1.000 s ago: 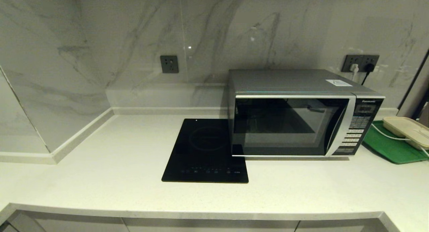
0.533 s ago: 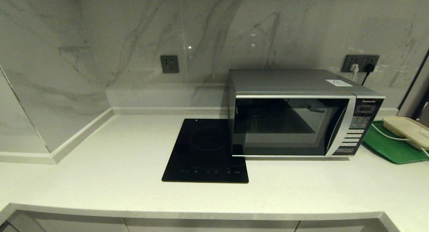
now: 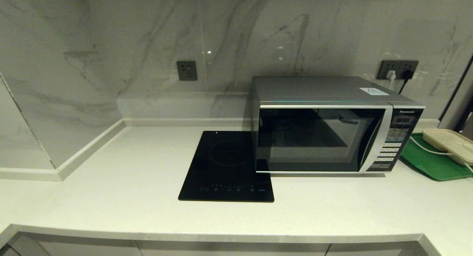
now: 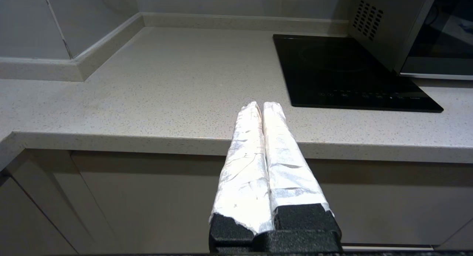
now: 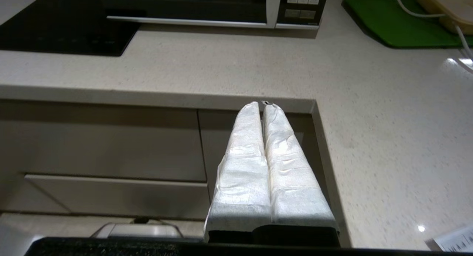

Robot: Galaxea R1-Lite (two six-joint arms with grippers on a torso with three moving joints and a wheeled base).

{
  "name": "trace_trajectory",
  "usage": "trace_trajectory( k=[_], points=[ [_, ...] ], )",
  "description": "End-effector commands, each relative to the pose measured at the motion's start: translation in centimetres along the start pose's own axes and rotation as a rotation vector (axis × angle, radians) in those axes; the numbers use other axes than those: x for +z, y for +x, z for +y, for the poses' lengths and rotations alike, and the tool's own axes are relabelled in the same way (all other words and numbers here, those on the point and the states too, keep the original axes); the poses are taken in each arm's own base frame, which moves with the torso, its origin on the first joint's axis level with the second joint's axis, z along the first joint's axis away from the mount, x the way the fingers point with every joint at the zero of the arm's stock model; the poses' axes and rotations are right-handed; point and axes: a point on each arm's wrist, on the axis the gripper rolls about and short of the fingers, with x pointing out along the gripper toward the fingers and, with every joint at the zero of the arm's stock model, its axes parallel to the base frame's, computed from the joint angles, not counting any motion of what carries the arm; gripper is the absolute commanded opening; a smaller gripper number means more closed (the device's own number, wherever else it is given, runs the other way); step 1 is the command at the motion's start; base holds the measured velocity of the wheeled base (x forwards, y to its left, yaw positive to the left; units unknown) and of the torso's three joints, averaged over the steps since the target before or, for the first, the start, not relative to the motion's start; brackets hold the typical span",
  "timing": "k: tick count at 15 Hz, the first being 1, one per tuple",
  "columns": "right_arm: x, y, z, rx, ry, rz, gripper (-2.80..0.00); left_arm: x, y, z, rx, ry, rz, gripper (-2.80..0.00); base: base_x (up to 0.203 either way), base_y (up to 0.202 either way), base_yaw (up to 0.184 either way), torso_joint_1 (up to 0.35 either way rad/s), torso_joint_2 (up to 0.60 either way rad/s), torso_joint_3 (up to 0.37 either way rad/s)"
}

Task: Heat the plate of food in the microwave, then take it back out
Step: Open the microwave oven

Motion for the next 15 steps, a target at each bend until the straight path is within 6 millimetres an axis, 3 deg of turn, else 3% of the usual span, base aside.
trace_trajectory(
  k=[1, 4, 6, 15],
  points=[
    [-2.0, 3.4, 0.0, -0.016, 0.004, -0.123, -2.80, 0.0, 0.0, 0.0, 0.001, 0.000, -0.001, -2.80, 0.000, 0.000, 0.000, 0.000, 0.00, 0.000],
    [-3.5, 5.1, 0.0, -0.017, 0.012, -0.220, -2.80, 0.0, 0.0, 0.0, 0.001, -0.001, -0.001, -2.80, 0.000, 0.000, 0.000, 0.000, 0.00, 0.000],
    [-4.2, 5.2, 0.1, 0.006, -0.018, -0.146, -2.80, 0.0, 0.0, 0.0, 0.001, -0.001, -0.001, -2.80, 0.000, 0.000, 0.000, 0.000, 0.00, 0.000],
    [-4.2, 5.3, 0.0, -0.001, 0.067, -0.160, -2.80, 0.0, 0.0, 0.0, 0.001, -0.001, -0.001, -2.80, 0.000, 0.000, 0.000, 0.000, 0.00, 0.000]
  ],
)
